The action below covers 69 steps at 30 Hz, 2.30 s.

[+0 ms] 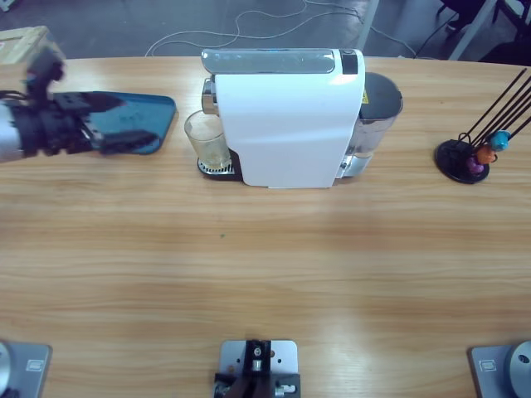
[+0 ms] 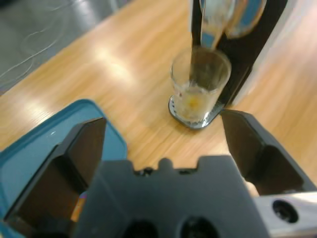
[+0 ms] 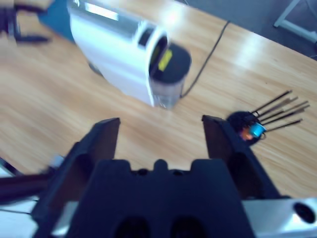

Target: Pour coffee

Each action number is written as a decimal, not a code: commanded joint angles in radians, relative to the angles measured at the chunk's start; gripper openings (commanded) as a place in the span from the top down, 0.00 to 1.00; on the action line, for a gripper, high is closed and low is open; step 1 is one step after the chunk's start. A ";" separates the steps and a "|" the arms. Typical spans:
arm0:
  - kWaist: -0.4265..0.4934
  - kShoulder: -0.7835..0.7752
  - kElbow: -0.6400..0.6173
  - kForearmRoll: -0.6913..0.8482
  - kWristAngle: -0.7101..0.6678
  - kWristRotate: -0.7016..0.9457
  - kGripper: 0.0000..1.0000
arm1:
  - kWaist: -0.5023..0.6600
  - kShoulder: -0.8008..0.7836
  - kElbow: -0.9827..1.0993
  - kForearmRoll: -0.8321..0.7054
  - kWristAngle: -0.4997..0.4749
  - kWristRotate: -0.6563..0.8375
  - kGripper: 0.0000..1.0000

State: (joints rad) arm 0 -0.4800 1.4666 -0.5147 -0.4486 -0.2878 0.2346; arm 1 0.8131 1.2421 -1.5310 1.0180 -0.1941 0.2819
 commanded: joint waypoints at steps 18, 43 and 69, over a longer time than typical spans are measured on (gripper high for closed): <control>-0.258 -0.164 -0.137 0.513 0.285 -0.294 0.01 | -0.224 0.813 -0.695 0.274 0.200 -0.136 1.00; -0.258 -0.119 -0.123 0.486 0.263 -0.287 0.01 | -0.233 0.881 -0.698 0.285 0.233 -0.153 1.00; -0.258 -0.085 -0.127 0.450 0.262 -0.287 0.00 | -0.230 0.796 -0.793 0.326 0.194 -0.165 0.01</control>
State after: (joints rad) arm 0 -0.7284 1.3547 -0.6540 0.0126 -0.0165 -0.0521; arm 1 0.5784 2.0887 -2.2461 1.2910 0.0411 0.1337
